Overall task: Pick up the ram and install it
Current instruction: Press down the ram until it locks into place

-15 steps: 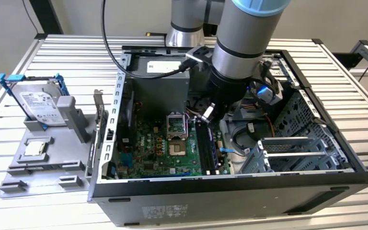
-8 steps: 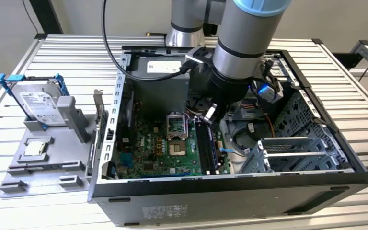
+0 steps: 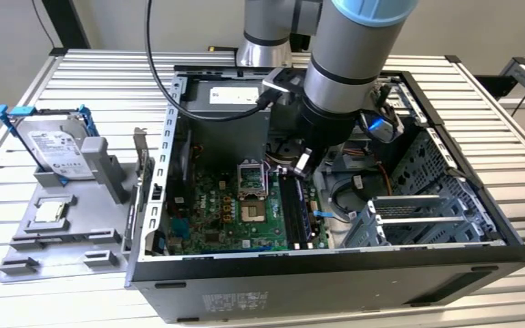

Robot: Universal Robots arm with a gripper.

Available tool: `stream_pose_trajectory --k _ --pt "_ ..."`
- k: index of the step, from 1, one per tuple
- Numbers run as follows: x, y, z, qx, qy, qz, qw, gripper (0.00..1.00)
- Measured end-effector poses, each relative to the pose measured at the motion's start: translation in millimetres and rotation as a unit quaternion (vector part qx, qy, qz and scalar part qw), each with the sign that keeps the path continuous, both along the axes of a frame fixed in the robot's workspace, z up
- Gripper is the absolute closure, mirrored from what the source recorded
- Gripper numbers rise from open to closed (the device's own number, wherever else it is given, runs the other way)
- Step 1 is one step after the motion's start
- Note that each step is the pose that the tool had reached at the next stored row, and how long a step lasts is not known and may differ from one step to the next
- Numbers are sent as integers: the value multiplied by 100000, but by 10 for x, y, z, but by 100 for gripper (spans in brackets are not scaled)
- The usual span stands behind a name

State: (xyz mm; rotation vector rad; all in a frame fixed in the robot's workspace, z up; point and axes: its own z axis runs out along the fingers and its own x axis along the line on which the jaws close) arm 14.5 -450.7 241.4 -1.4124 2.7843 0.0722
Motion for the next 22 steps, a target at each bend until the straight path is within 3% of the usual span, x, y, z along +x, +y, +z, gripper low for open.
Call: stream_pose_trajectory --k 2,6,11,16,19,22 --pt "0 -2 0 -1 -433 1530 99987 100" --pt "0 -5 1 0 -604 3964 99920 100" --pt "0 -5 1 26 -605 8504 99636 100" --pt "0 -5 1 50 -639 13051 99143 100" --pt "0 -5 1 62 -657 15748 98750 100" --pt "0 -5 1 76 -690 18411 98288 100"
